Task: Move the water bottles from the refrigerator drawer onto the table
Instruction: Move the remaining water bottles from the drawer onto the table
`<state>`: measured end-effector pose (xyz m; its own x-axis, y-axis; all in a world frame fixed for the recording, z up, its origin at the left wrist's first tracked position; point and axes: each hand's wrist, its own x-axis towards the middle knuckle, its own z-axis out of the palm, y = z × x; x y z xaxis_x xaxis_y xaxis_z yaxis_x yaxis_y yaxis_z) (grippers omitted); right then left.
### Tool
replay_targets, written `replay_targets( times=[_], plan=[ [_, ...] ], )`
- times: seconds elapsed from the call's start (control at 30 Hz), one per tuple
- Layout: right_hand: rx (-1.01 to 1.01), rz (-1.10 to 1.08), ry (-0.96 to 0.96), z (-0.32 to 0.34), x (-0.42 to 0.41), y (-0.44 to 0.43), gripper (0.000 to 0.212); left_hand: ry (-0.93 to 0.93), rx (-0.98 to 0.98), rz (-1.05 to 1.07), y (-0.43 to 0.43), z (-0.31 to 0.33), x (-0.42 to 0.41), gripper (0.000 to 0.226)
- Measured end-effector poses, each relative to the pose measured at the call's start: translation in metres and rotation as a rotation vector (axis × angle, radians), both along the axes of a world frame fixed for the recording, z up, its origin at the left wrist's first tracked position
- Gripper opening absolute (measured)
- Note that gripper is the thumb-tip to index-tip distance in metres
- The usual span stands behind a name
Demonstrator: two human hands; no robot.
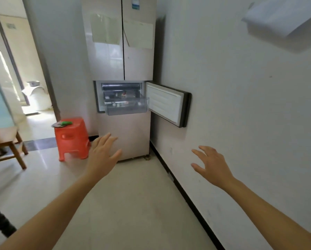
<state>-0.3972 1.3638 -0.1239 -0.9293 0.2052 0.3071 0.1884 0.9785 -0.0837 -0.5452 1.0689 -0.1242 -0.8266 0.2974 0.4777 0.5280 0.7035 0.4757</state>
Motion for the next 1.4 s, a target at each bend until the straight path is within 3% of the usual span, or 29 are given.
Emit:
replay_targets(
  times=[0.13, 0.37, 0.6, 0.87, 0.97, 1.17, 1.4],
  plan=[
    [-0.008, 0.084, 0.000, 0.008, -0.071, 0.033, 0.053, -0.015, 0.023, 0.136, 0.012, 0.006, -0.041, 0.045],
    [0.006, 0.255, -0.066, -0.011, -0.187, 0.039, 0.055, -0.056, -0.047, 0.304, 0.006, -0.014, -0.108, 0.047],
    [0.076, 0.336, -0.081, 0.000, -0.317, 0.040, 0.056, -0.078, 0.009, 0.417, 0.002, -0.029, -0.210, 0.049],
    [0.022, 0.281, -0.094, 0.014, -0.426, 0.080, 0.058, -0.107, 0.056, 0.318, 0.058, -0.030, -0.338, 0.047],
    [0.012, 0.248, -0.167, -0.010, -0.449, 0.105, 0.072, -0.145, 0.025, 0.269, 0.088, -0.043, -0.371, 0.047],
    [-0.051, 0.171, -0.162, -0.022, -0.535, 0.182, 0.059, -0.156, 0.002, 0.232, 0.156, -0.050, -0.456, 0.047],
    [-0.094, 0.287, -0.144, -0.014, -0.668, 0.232, 0.057, -0.132, 0.026, 0.334, 0.213, -0.031, -0.547, 0.049]
  ],
)
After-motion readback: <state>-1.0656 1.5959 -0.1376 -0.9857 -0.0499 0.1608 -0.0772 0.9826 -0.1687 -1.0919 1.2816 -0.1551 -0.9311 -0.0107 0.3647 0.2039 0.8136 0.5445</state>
